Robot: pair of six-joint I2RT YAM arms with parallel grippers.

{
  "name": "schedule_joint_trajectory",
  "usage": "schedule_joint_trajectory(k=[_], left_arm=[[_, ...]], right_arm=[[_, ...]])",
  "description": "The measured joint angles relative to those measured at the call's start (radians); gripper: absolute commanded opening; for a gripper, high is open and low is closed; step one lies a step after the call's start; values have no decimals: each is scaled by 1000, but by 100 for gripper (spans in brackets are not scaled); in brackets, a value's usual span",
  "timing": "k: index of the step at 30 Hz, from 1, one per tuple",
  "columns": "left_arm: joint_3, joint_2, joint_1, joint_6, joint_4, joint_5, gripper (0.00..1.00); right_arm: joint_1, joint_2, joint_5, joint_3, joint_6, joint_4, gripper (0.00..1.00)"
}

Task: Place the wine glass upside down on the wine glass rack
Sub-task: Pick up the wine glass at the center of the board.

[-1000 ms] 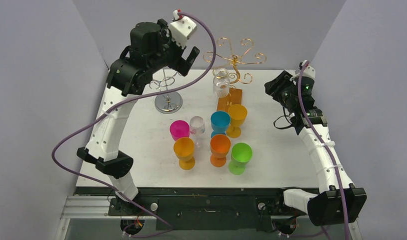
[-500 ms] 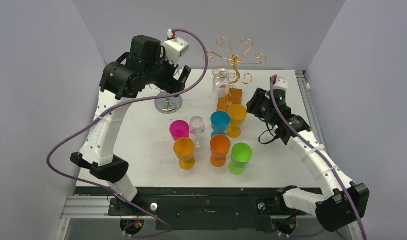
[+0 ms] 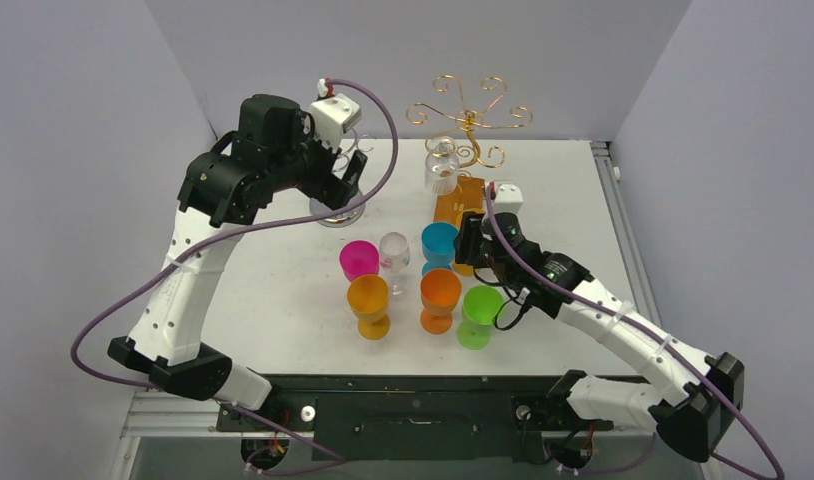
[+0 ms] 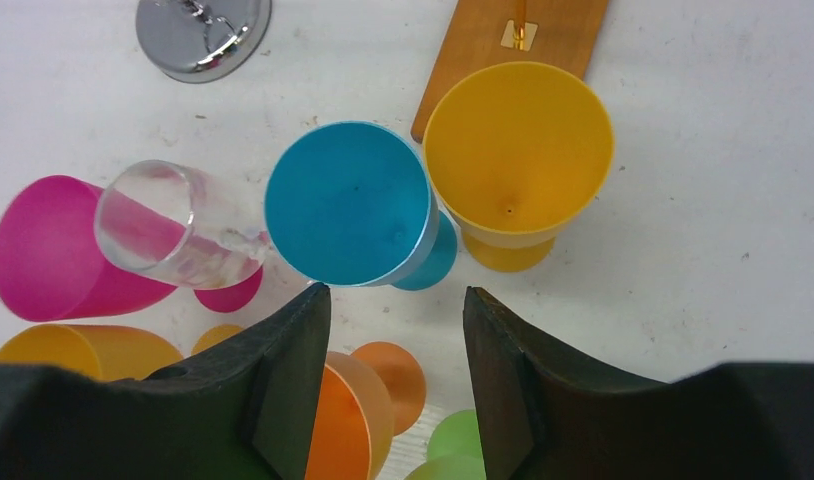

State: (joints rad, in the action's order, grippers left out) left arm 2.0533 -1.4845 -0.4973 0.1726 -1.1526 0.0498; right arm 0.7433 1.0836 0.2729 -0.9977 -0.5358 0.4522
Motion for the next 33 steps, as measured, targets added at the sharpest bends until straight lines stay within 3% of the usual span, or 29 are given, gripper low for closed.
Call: schedule_joint_trajectory(k=[15,33], left_arm=[[-116,44,1,101,72,-12,96],[-138,83,1,128,104,-8,96]], right_arm=[[4,243,2,-92,-24,-15,40],[11,237,52,-47,-79,-2,33]])
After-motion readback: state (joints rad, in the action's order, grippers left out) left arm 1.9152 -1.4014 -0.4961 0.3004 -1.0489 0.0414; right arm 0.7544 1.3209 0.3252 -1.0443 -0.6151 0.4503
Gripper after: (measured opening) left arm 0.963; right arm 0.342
